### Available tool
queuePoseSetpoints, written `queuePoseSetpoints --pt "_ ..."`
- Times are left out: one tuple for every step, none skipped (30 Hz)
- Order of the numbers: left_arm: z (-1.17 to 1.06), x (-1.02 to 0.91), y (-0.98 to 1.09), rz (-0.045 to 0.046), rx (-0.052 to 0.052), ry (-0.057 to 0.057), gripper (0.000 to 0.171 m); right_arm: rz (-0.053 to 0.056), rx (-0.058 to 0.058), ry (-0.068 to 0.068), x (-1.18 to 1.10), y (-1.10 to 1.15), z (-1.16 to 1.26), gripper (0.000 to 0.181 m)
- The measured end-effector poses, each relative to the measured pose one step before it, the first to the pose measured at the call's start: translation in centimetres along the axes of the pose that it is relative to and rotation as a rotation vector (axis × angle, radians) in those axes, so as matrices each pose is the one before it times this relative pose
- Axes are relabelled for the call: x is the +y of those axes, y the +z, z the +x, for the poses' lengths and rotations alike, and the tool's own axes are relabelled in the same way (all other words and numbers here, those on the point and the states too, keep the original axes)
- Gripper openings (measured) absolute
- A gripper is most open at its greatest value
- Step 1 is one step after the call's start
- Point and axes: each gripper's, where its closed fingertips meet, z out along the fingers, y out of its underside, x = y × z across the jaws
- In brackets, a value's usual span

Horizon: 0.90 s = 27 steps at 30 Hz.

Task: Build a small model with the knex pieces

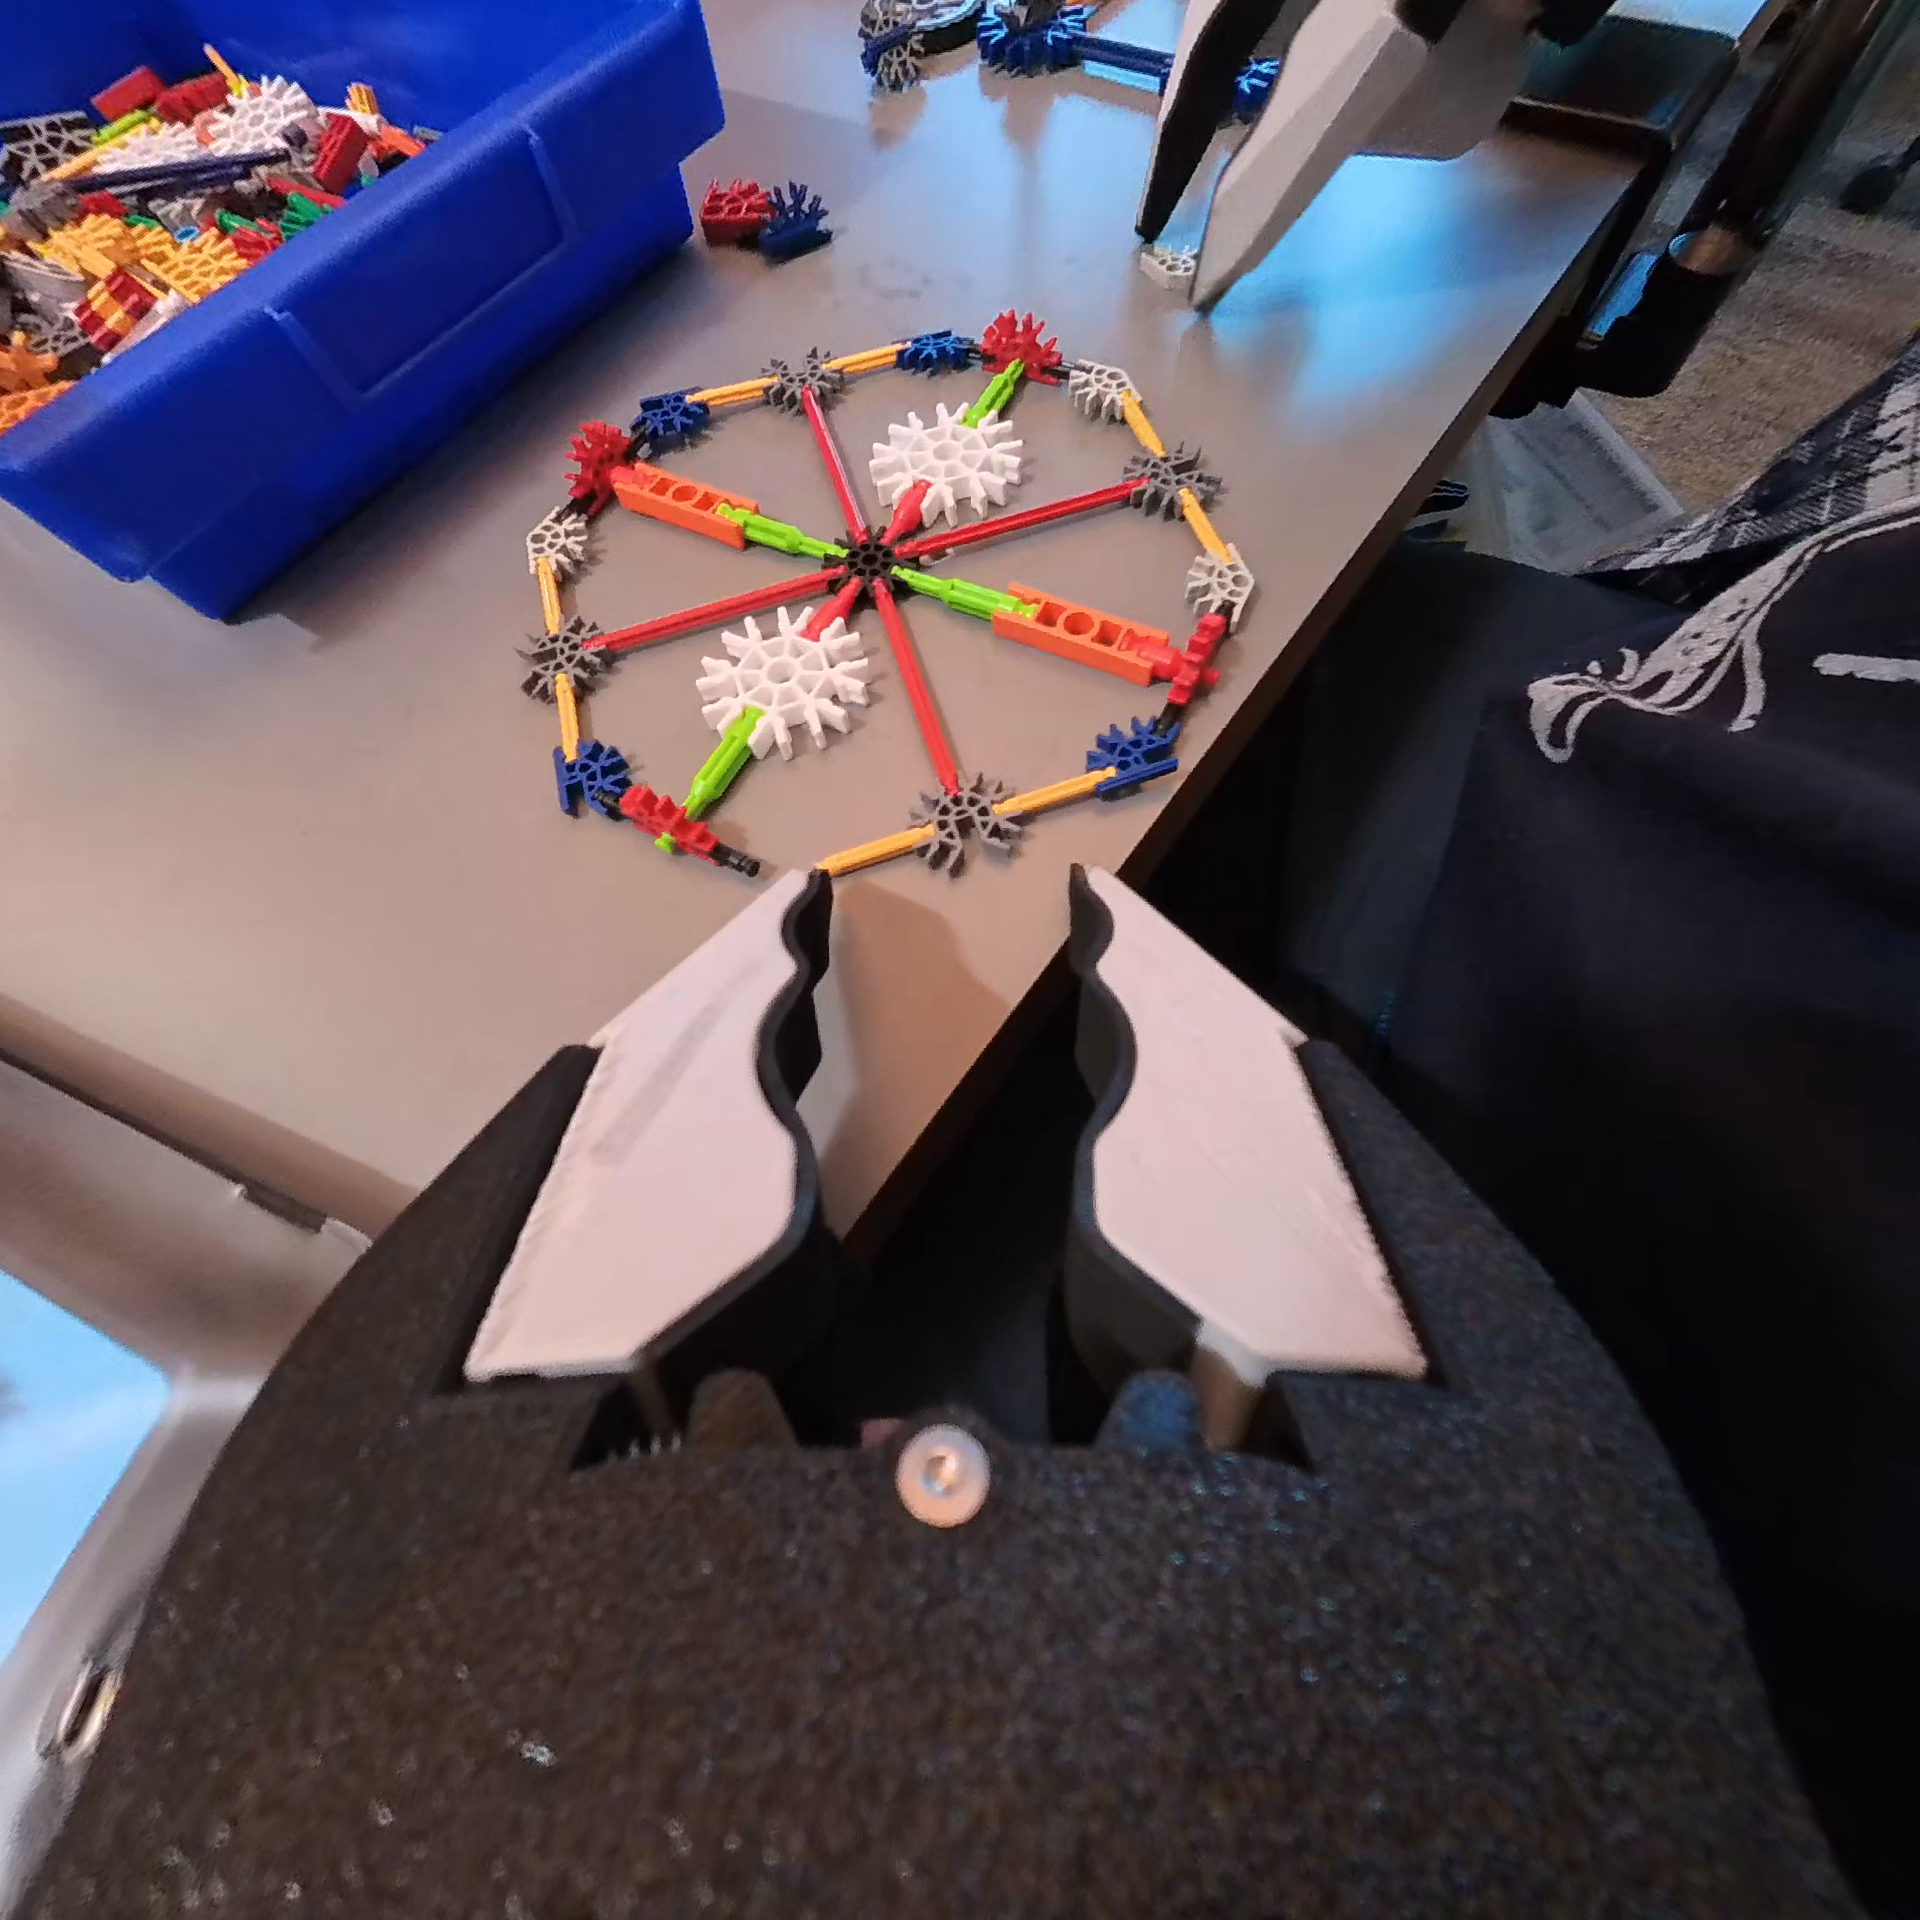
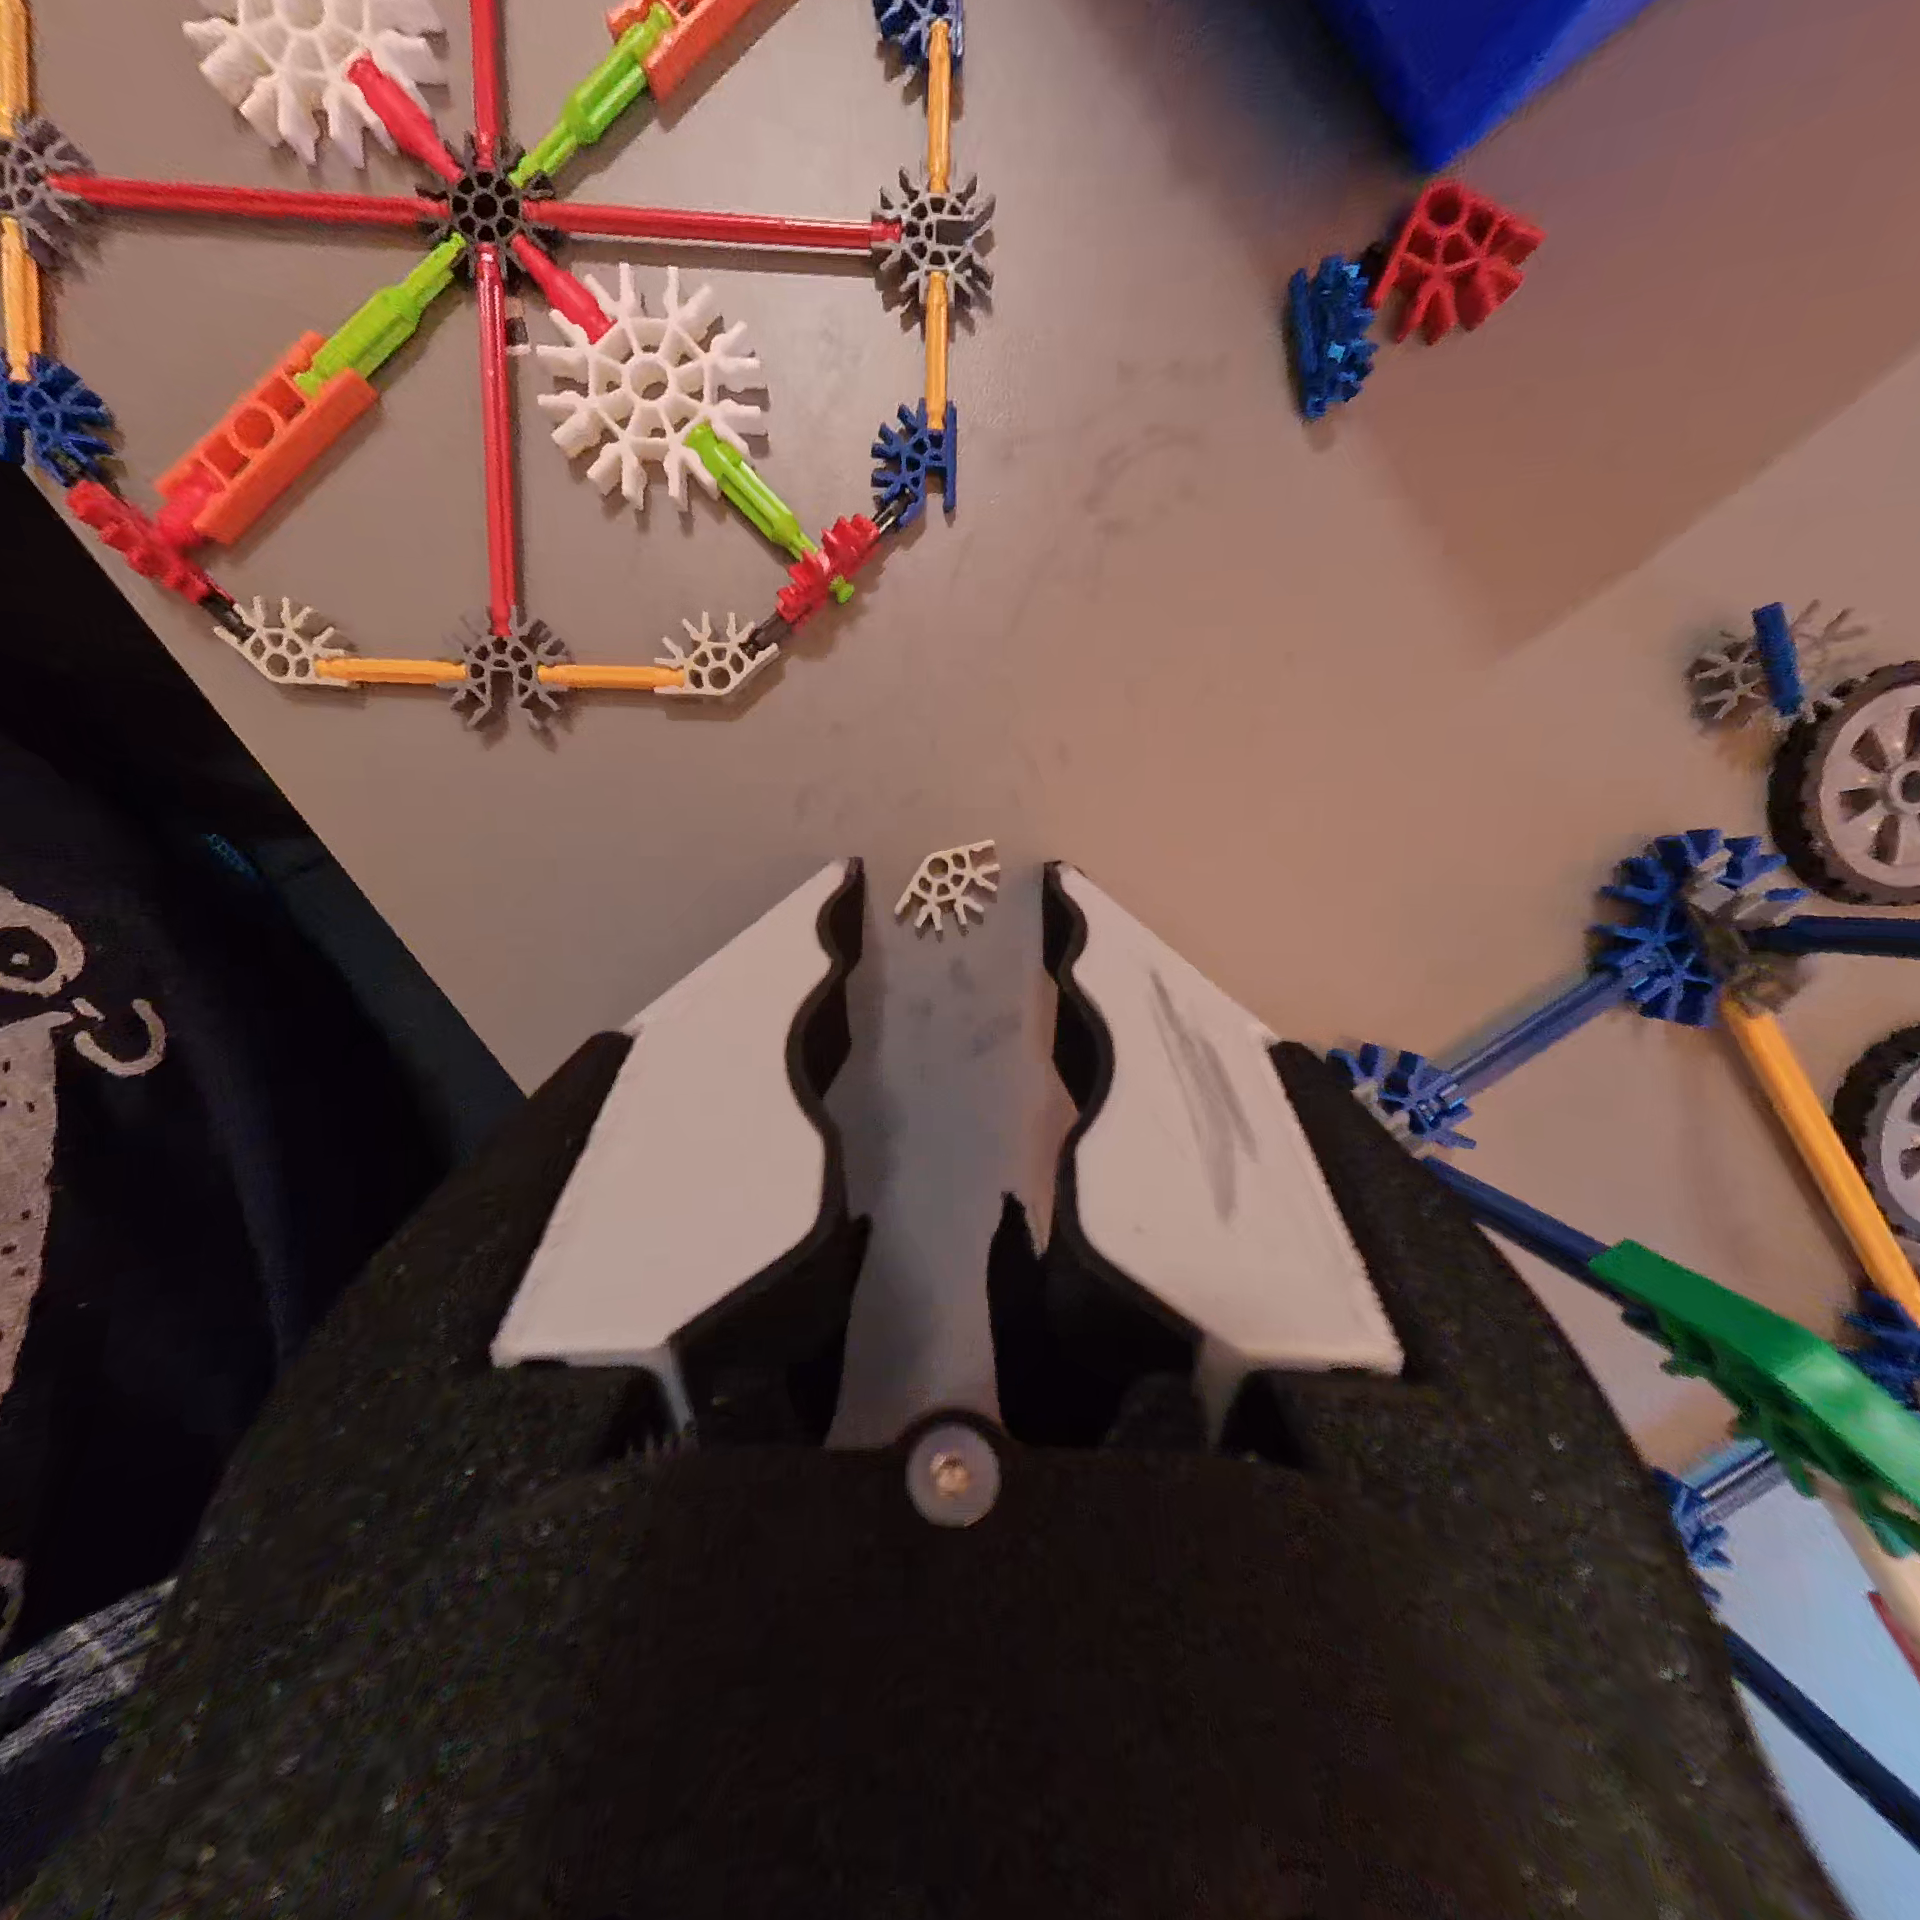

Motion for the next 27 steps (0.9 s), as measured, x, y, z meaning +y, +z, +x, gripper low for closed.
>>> queuePoseSetpoints --pt "0.008 -0.007 -0.039 0.0022 -0.0002 -0.0014 0.045 0.0019 0.0037 0.0031 -0.008 0.003 0.023 0.032" --pt "0.009 -0.004 -0.052 0.00291 -0.0005 -0.0023 0.045 0.0022 0.0058 0.0026 0.025 -0.015 0.068 0.026" --pt "0.014 0.001 -0.059 0.00266 -0.0007 -0.0021 0.045 0.0012 0.0091 0.0016 0.042 -0.021 0.164 0.019" --pt "0.022 0.005 -0.069 0.00285 -0.0003 -0.0021 0.045 0.0055 0.0066 -0.0027 0.027 -0.007 0.123 0.016" --pt "0.072 -0.019 -0.058 0.00323 0.0024 -0.0024 0.045 0.0062 -0.0007 0.0006 -0.005 -0.001 0.006 0.016" --pt "0.224 -0.042 -0.051 0.00215 0.0099 -0.0035 0.045 0.0046 0.0003 -0.0002 0.016 -0.014 -0.004 0.016" --pt "0.31 -0.069 -0.018 0.00374 0.0118 -0.0052 0.046 0.0041 0.0026 -0.0051 -0.001 -0.01 0.0 0.016" --pt "0.256 -0.061 0.05 0.00569 0.0057 -0.0039 0.046 0.0051 0.0005 -0.0025 -0.006 -0.005 -0.012 0.015" --pt "0.24 -0.044 0.09 0.00386 0.004 -0.0026 0.046 0.0044 -0.0032 0.0012 -0.003 0.001 -0.005 0.015" --pt "0.245 -0.027 0.132 0.00183 0.0042 -0.0021 0.046 0.0035 -0.0043 0.001 0.0 -0.022 0.01 0.015" --pt "0.275 -0.01 0.185 0.00023 0.0059 -0.0001 0.045 0.0047 -0.0028 -0.0009 -0.051 -0.054 0.012 0.015" --pt "0.257 -0.062 0.192 0.00292 0.0055 -0.0005 0.045 0.0079 -0.0003 -0.0018 -0.15 -0.12 0.003 0.015" --pt "0.32 -0.064 0.223 0.0013 0.0098 -0.002 0.045 0.0089 -0.0013 -0.0018 -0.229 -0.16 -0.062 0.015" --pt "0.354 -0.081 0.246 0.00169 0.013 -0.0008 0.046 0.0107 -0.0024 -0.0051 -0.311 -0.187 -0.099 0.015" --pt "0.34 -0.133 0.279 0.0027 0.0112 0.0016 0.045 0.0143 -0.0047 -0.0103 -0.427 -0.211 -0.182 0.015" --pt "0.36 -0.174 0.308 0.00399 0.0111 0.0033 0.044 0.0177 -0.008 -0.0127 -0.578 -0.222 -0.287 0.015" --pt "0.371 -0.211 0.332 0.00408 0.0112 0.0037 0.044 0.0173 -0.008 -0.0114 -0.683 -0.173 -0.322 0.015" --pt "0.359 -0.252 0.353 0.00488 0.0111 0.0032 0.043 0.0166 -0.012 -0.0184 -0.777 -0.111 -0.459 0.015" --pt "0.368 -0.261 0.353 0.00602 0.0114 0.0026 0.043 0.0195 -0.0192 -0.0276 -0.893 -0.019 -0.638 0.015" --pt "0.357 -0.249 0.327 0.00677 0.0115 0.0031 0.043 0.0207 -0.025 -0.0244 -0.991 0.107 -0.749 0.015" --pt "0.239 -0.183 0.243 0.00299 0.0056 0.0054 0.044 0.0173 -0.0296 -0.0236 -0.982 0.245 -0.819 0.015" --pt "0.089 -0.188 0.092 0.00421 -0.0015 0.0067 0.045 0.0138 -0.0331 -0.029 -0.922 0.395 -0.899 0.015" --pt "-0.014 -0.177 -0.104 0.00744 -0.003 0.004 0.047 0.0102 -0.0339 -0.0236 -0.865 0.477 -0.881 0.015" --pt "-0.093 -0.143 -0.298 0.00921 -0.0018 0.0004 0.048 0.008 -0.0293 -0.0226 -0.81 0.552 -0.789 0.015" --pt "-0.207 -0.136 -0.46 0.0126 -0.0041 -0.0012 0.049 0.0022 -0.0262 -0.0272 -0.661 0.624 -0.752 0.015" --pt "-0.452 -0.126 -0.609 0.01337 -0.013 -0.0041 0.049 -0.0034 -0.0211 -0.0265 -0.517 0.693 -0.63 0.015" --pt "-0.563 -0.048 -0.63 0.00853 -0.014 -0.0088 0.048 -0.007 -0.0175 -0.0242 -0.397 0.736 -0.504 0.015"
